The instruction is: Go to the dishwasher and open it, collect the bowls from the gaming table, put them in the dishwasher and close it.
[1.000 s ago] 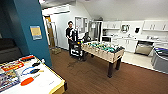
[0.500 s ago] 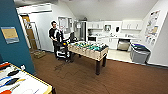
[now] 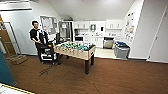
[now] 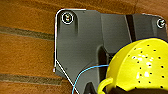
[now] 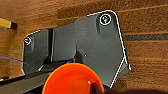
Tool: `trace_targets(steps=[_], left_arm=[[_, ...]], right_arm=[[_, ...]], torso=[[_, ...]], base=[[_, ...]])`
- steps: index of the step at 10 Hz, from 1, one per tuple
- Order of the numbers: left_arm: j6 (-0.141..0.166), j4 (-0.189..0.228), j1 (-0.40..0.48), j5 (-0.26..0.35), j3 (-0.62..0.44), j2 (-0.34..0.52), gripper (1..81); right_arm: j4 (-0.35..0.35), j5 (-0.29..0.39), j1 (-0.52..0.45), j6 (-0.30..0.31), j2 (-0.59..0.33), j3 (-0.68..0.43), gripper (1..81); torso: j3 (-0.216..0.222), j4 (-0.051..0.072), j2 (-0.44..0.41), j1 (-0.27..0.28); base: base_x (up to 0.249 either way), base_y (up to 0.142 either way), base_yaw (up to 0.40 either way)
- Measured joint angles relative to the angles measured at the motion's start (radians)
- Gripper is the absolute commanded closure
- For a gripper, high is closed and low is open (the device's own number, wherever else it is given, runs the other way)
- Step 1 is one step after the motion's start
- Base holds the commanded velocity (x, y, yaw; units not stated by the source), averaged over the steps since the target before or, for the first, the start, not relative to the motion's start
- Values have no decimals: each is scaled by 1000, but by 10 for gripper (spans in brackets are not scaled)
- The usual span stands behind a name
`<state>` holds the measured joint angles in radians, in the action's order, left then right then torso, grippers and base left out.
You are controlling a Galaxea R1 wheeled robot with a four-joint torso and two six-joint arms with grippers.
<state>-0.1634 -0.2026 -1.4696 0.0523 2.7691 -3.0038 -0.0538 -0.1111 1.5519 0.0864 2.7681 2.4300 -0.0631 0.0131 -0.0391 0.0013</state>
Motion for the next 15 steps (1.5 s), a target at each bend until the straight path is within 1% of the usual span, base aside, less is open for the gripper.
trace_targets(steps=[2,6,10,12,14,15], left_arm=[[-1,0,1,0,0,0,811],[-1,0,-1,0,0,1,811],[-1,0,-18,7,0,3,811],[-1,0,7,-3,-2,-3,811],[-1,0,-2,0,0,1,811],[-1,0,-4,2,0,0,811]], right_arm=[[7,0,0,0,1,0,811],[14,-1,-4,0,3,0,811],[18,8,17,0,6,0,811],[19,-4,-11,0,0,1,811],[21,-3,-11,0,5,1,811],[21,0,-3,0,4,1,811]], torso=[[0,0,0,0],[0,0,0,0],[0,0,-2,-3],[0,0,-1,0],[0,0,-1,0],[0,0,-1,0]], base=[[0,0,-309],[61,0,0],[139,0,0],[168,0,0],[168,0,0],[168,-71,0]])
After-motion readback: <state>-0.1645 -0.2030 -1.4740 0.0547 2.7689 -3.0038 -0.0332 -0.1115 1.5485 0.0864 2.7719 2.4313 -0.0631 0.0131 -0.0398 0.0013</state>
